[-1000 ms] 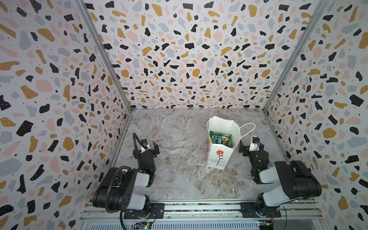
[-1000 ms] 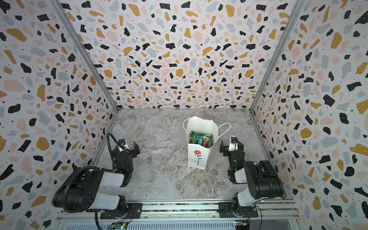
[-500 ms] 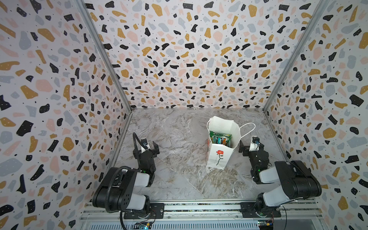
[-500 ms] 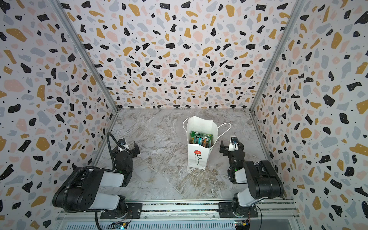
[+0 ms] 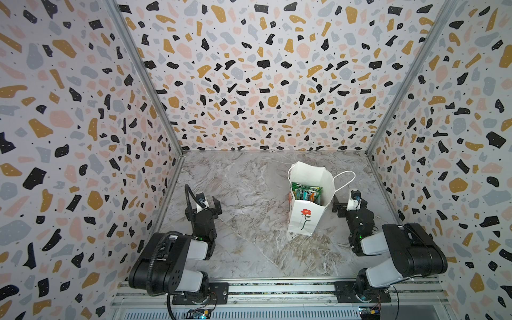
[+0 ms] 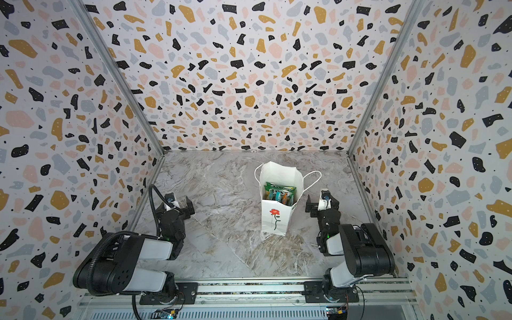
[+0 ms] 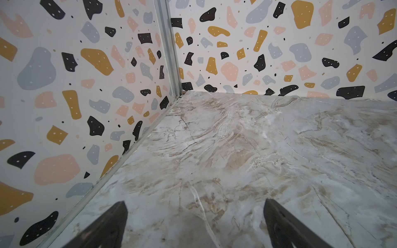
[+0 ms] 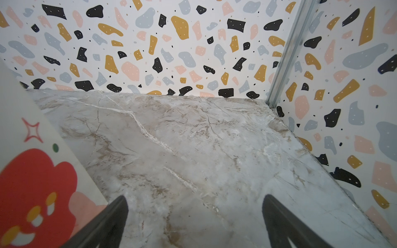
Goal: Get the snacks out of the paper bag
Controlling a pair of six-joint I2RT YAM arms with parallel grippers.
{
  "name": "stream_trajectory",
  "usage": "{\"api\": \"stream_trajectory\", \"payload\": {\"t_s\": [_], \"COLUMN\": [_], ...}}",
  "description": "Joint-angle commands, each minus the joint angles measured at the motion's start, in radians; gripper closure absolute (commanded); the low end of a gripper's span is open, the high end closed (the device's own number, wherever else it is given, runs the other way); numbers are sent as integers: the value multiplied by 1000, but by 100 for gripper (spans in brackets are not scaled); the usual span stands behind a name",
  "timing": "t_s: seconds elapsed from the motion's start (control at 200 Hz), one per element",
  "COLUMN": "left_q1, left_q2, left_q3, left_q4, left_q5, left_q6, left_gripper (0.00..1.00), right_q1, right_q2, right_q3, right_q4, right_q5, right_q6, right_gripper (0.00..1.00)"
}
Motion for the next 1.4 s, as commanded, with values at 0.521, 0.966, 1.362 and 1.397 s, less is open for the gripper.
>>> {"api": "stream_trajectory", "payload": {"t_s": [0.521,0.966,1.362,1.397], "left_q1": [-6,-411,-632,-637], "left_q2": [-356,-302,-75,-56], "left_q3": [450,902,1160,1176], "left_q4": [-861,-1048,-1165,-1171], "left_q5": [267,568,535,530], "left_q6": [-535,-494,-322,-317], "left_gripper": [0,0,17,20], "right_q1": [-6,25,65,66], "right_q2": [-365,-497,-497,-495], "right_q3": [228,159,139,139], "right_q4": [-822,-954,-954,-952], "right_q5": [75,-273,-294,-294], "right_q6": [299,386,381,382], "right_gripper": [1,1,1,1]}}
